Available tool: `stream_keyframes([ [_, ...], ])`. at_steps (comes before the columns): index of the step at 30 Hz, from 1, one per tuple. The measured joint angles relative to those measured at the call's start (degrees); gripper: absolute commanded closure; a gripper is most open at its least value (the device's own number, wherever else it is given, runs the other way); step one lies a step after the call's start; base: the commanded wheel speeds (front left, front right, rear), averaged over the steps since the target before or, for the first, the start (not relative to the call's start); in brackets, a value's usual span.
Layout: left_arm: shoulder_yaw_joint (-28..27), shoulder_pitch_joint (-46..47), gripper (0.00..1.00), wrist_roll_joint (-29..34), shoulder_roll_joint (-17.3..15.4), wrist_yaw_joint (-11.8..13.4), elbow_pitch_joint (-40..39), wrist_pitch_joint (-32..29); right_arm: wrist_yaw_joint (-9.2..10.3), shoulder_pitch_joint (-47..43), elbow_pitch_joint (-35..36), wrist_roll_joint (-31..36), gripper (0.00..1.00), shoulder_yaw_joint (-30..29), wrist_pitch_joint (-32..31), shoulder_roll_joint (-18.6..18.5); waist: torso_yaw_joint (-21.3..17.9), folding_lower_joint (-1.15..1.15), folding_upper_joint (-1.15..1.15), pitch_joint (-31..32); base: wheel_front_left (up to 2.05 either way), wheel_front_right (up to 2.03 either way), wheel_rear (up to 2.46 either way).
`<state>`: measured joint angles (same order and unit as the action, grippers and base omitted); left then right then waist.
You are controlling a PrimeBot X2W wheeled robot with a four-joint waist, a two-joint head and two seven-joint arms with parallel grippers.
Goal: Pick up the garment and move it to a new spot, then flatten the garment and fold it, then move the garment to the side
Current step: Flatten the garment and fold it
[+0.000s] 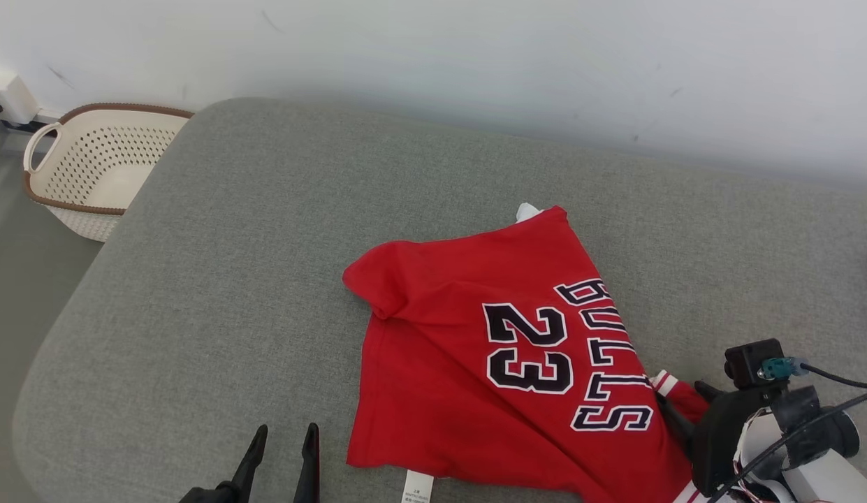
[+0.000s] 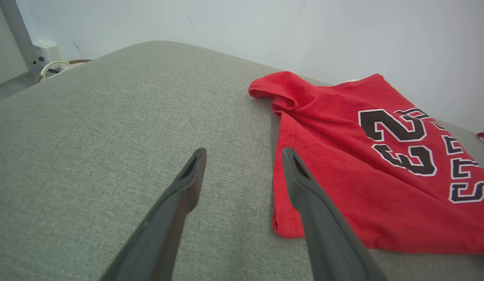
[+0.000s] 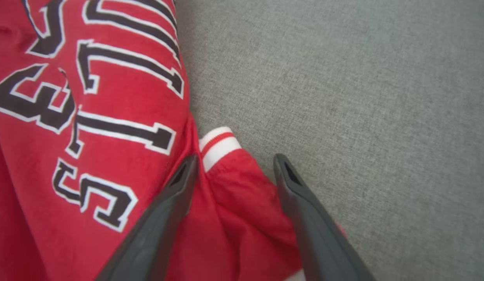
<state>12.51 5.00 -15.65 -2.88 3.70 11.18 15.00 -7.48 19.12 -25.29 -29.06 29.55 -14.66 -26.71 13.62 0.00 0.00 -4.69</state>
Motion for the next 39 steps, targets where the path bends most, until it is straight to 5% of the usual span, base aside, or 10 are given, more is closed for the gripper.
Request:
stream_keyframes([
  [3, 0.01, 0.01, 0.00, -0.24, 0.00, 0.26, -0.19, 0.01, 0.00, 0.37, 0.62, -1.54, 0.00, 2.50, -3.53, -1.67, -0.20, 0.00, 0.00, -0.30, 0.00, 0.00, 0.00],
  [5, 0.00, 0.01, 0.00, -0.40, 0.00, 0.33, -0.22, 0.00, 0.01, 0.71, 1.87, -3.01, 1.00, 3.78, -4.56, -2.40, -0.34, 0.00, 0.00, -0.50, 0.00, 0.00, 0.00],
  [12, -0.19, 0.04, 0.00, -0.47, 0.01, 0.44, -0.27, 0.00, 0.00, 3.49, 3.42, -3.75, 1.00, 4.25, -1.88, -3.08, -0.77, 0.00, 0.00, -0.84, 0.00, 0.00, 0.00],
  [17, -0.85, 0.16, 0.00, -0.46, 0.00, 0.44, -0.19, 0.00, 0.00, 9.81, -2.27, 0.05, 1.00, -7.62, 11.59, 0.67, -1.15, 0.00, 0.00, -0.84, 0.00, 0.00, 0.00],
  [23, -0.91, 0.19, 0.00, -0.46, -0.01, 0.44, -0.01, 0.01, 0.01, 10.42, -13.24, 3.71, 1.00, -14.15, 17.71, 6.58, -1.07, 0.00, 0.00, -0.47, 0.00, 0.00, 0.00],
  [24, -0.97, 0.20, 0.00, -0.45, 0.00, 0.43, 0.01, 0.00, 0.00, 10.56, -14.67, 4.10, 0.36, -14.44, 18.47, 7.15, -1.10, 0.00, 0.00, -0.43, 0.00, 0.00, 0.00],
  [25, -1.01, 0.20, 0.00, -0.44, 0.00, 0.42, 0.05, 0.00, 0.00, 10.62, -15.71, 4.71, 0.00, -14.67, 19.62, 7.60, -1.15, 0.00, 0.00, -0.35, 0.00, 0.00, 0.00],
  [32, -2.34, -0.16, 0.00, 1.12, 0.00, -0.16, 0.10, 0.00, 0.01, 11.79, -17.83, 8.66, 0.00, -18.13, 28.82, 8.13, -2.41, 0.00, 0.00, 0.85, 0.00, 0.00, 0.00],
  [39, -3.86, -1.79, 0.00, 3.05, 0.00, -0.65, -1.04, 0.00, 0.00, 3.54, -5.52, 9.36, 0.00, -22.86, 29.65, 9.50, -4.66, 0.00, 0.00, 2.95, 0.00, 0.00, 0.00],
])
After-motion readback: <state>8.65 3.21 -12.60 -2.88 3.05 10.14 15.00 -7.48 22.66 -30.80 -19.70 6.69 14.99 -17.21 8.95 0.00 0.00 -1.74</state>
